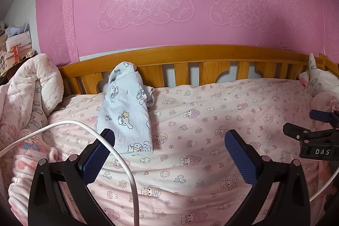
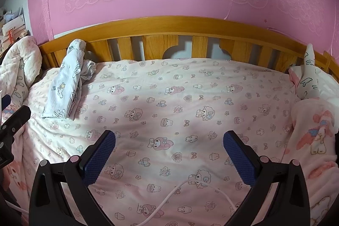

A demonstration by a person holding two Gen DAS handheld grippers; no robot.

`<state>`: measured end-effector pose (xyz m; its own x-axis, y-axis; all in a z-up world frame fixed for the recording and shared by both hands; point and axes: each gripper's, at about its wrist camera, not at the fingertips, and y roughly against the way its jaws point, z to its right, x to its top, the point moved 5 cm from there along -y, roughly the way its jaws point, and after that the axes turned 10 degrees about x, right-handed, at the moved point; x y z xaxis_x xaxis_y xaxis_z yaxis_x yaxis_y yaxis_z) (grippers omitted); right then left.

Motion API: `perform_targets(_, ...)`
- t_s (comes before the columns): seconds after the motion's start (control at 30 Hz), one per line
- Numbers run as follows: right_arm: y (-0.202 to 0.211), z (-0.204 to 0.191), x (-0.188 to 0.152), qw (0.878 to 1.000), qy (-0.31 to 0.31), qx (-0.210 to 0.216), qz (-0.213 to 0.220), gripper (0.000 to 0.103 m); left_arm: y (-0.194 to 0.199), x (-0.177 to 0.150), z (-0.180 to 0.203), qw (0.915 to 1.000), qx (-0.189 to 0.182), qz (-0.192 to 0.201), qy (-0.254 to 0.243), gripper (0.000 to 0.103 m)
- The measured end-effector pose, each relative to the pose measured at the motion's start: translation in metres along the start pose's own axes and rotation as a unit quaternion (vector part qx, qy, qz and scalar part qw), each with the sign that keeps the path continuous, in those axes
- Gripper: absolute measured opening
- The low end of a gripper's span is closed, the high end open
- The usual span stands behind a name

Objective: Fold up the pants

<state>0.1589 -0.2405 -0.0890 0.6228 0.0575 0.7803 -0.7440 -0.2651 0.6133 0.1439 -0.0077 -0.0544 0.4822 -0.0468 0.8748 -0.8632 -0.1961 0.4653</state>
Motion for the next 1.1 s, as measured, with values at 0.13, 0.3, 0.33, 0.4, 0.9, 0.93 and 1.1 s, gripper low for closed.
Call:
perform_targets(0.13,-0.0001,0.0003,0.0001,1.0,0.0,0.001,0.0,0.102,-0.001,-0.001,0.0,1.0,-0.001,-0.003,0.001,0.103)
perform_targets(0.3,-0.0014,-0.0005,-0.0013,1.0,0.002,0.003,-0.003,0.102,-0.0012,-0.0014,0.0003,1.0,-0.003,-0.003,0.002,0.103)
perform_targets(0.33,-0.0019,-0.0006,-0.0017,1.0,0.003,0.003,-0.004,0.102,-0.0015,-0.0016,0.0008,1.0,-0.004,-0.004,0.002,0.103)
perform_targets(0.4,-0.0023,-0.0007,-0.0019,1.0,0.003,0.003,-0.004,0.102,-0.0022,-0.0024,0.0014,1.0,-0.003,-0.005,0.0,0.103)
perform_targets(0.9,-0.004,-0.0019,-0.0031,1.0,0.006,0.003,-0.007,0.103,-0.0019,-0.0022,0.0016,0.9999,-0.005,-0.008,0.005,0.103)
perform_targets(0.93,-0.0042,-0.0019,-0.0034,1.0,0.006,0.004,-0.007,0.103,-0.0017,-0.0022,0.0014,0.9999,-0.004,-0.008,0.006,0.103)
perform_targets(1.1,-0.0042,-0.0021,-0.0028,1.0,0.006,0.003,-0.007,0.103,-0.0031,-0.0029,0.001,0.9999,-0.004,-0.013,0.008,0.103)
